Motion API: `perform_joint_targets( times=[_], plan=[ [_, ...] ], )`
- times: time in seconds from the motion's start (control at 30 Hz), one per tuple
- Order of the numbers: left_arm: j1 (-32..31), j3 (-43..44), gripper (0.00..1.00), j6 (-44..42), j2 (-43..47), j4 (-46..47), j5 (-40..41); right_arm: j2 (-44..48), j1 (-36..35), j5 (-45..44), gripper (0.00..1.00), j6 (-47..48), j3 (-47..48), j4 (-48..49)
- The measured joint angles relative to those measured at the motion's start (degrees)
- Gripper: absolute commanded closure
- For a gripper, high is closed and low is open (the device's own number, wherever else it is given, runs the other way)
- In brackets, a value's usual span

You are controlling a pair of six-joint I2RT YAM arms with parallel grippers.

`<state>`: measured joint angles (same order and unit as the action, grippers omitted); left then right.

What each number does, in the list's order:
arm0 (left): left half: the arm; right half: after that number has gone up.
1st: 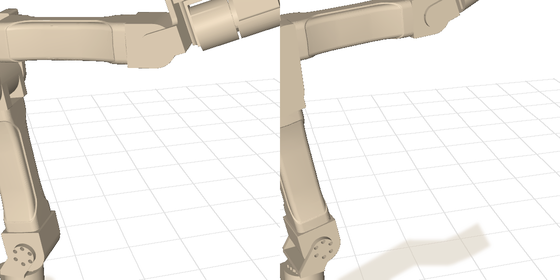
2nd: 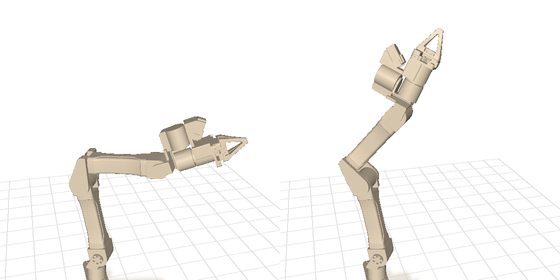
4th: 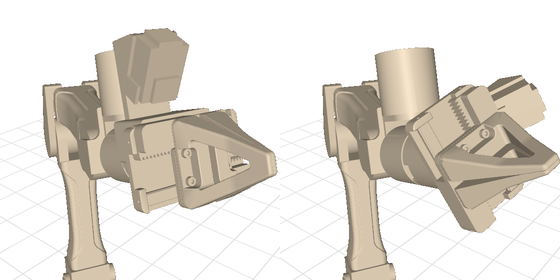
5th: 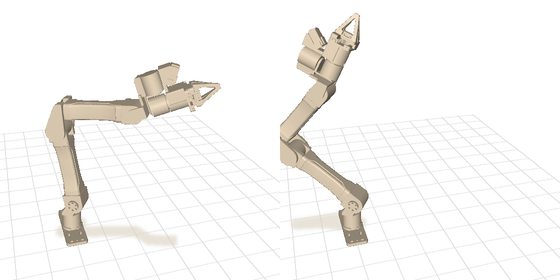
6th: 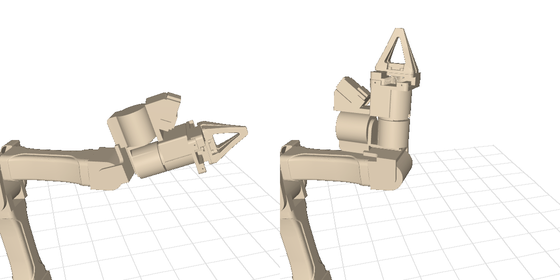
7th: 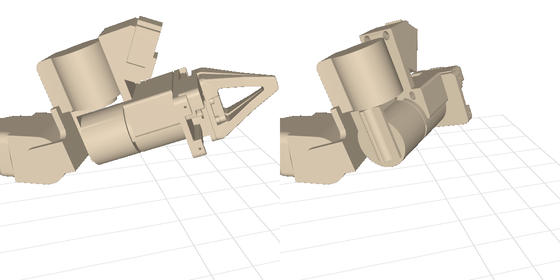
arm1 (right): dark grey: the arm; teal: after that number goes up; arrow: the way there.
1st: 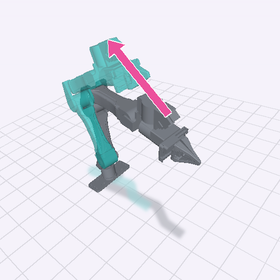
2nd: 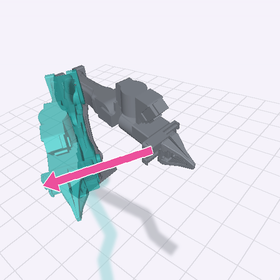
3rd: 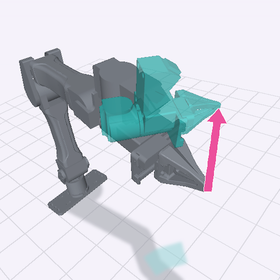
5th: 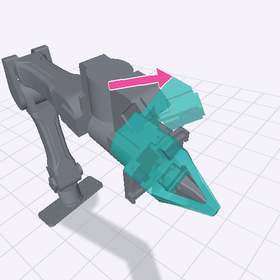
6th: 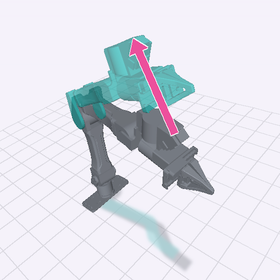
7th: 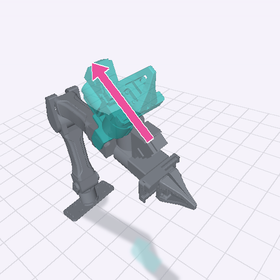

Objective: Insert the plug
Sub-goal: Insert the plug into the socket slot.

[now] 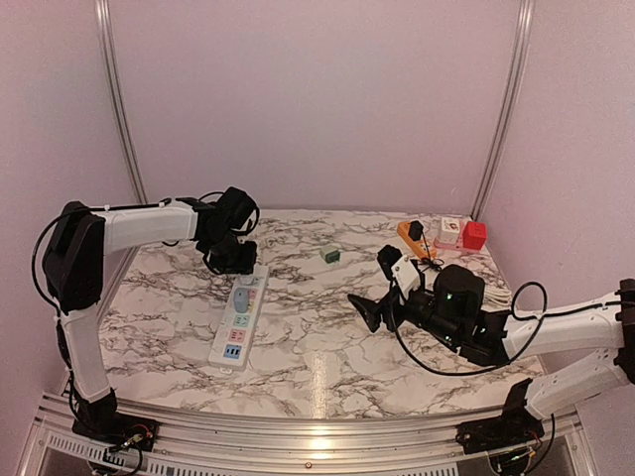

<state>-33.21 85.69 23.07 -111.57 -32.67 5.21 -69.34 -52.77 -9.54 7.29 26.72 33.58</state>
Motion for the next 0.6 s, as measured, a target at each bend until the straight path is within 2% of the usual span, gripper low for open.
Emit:
perform_joint_targets(
  times=[0.6],
  plan=[
    [0.00, 0.09, 1.00, -0.17, 0.59, 0.07, 0.85, -0.90, 0.00, 0.02, 0.01, 0.02, 0.00, 0.04]
  ],
)
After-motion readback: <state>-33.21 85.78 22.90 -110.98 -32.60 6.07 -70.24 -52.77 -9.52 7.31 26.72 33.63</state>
